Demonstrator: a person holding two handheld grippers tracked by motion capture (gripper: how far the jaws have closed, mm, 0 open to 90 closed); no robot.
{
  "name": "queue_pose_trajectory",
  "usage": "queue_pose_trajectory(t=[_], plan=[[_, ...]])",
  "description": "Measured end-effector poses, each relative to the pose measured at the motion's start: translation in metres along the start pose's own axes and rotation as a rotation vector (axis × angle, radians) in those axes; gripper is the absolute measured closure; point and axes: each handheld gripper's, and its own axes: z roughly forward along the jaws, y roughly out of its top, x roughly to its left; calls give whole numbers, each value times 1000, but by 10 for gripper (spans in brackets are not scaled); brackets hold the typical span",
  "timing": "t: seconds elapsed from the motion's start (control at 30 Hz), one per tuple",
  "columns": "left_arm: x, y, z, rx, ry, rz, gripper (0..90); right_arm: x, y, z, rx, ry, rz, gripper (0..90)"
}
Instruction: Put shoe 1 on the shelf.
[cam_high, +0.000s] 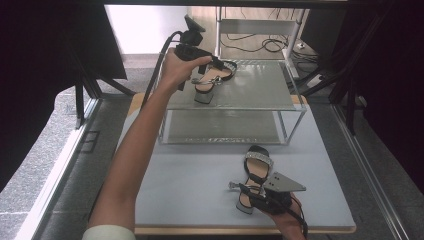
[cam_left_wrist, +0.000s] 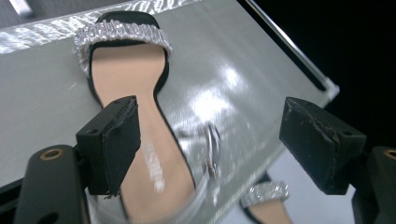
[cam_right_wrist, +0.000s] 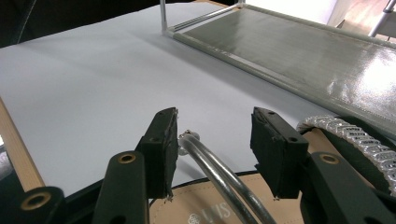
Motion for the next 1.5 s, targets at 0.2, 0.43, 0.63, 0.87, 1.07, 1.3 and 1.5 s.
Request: queue_pose_trajectory(t=[0.2,0.43,0.63,0.87,1.07,1.3,1.5], plan=[[-8,-30,-23,-25,-25,40,228,3,1,0,0,2,-9,517],[-17,-70,-41,-45,-67,83,234,4,-1,3,14,5,-7,517],[-19,-115,-43,-38,-115,126,233,5,-2,5,22,12,-16,517],[-11,-159,-38,-47,-96,134,246,7,-2,6,23,23,-26,516],[-5,-200,-33,-35,-119,137,241,9,-2,8,27,45,-28,549],[7,-239,-16,-39,-112,97,252,13,-1,9,16,87,-50,686],[12,-261,-7,-32,-98,89,262,13,-1,10,31,97,-46,779]])
